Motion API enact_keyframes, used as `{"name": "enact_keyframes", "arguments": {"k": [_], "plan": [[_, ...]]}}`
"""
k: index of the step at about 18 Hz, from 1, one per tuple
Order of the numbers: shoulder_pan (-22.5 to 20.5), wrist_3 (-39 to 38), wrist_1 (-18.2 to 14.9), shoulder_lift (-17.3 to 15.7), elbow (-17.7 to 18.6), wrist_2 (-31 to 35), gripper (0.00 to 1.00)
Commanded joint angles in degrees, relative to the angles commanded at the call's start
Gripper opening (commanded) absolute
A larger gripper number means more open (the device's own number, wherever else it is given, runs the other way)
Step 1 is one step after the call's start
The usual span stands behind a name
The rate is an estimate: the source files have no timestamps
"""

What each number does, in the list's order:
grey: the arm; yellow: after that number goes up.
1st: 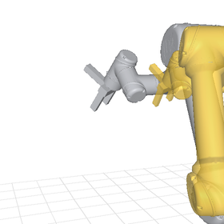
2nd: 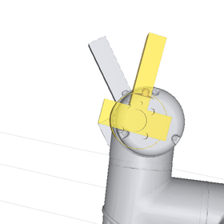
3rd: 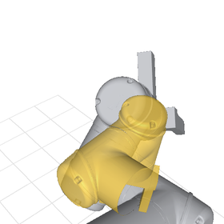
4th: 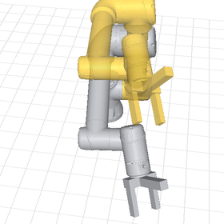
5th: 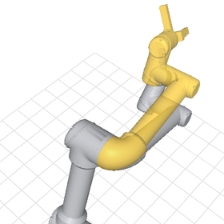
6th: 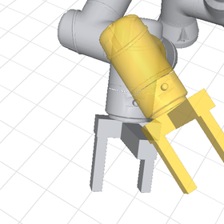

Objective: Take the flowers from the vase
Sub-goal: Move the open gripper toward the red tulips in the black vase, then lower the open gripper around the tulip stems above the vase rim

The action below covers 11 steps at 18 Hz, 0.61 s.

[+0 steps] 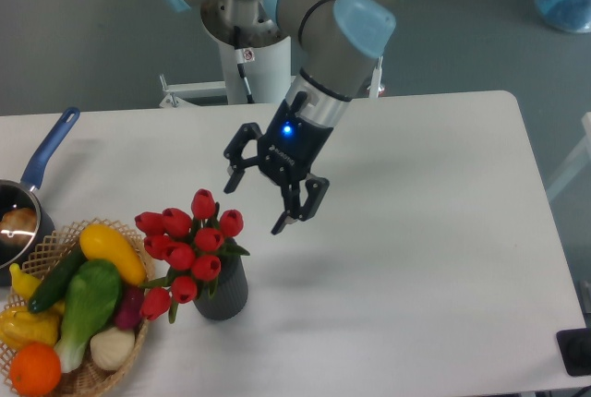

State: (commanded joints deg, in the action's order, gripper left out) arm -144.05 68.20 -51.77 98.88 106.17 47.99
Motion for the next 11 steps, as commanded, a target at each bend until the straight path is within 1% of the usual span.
{"name": "enact_keyframes", "arguments": {"k": [8, 11], "plan": [[1.1, -1.8, 0.4, 1.5, -0.2, -1.2, 1.0], [1.2, -4.6, 0.6, 2.5, -0.8, -2.8, 1.0]]}}
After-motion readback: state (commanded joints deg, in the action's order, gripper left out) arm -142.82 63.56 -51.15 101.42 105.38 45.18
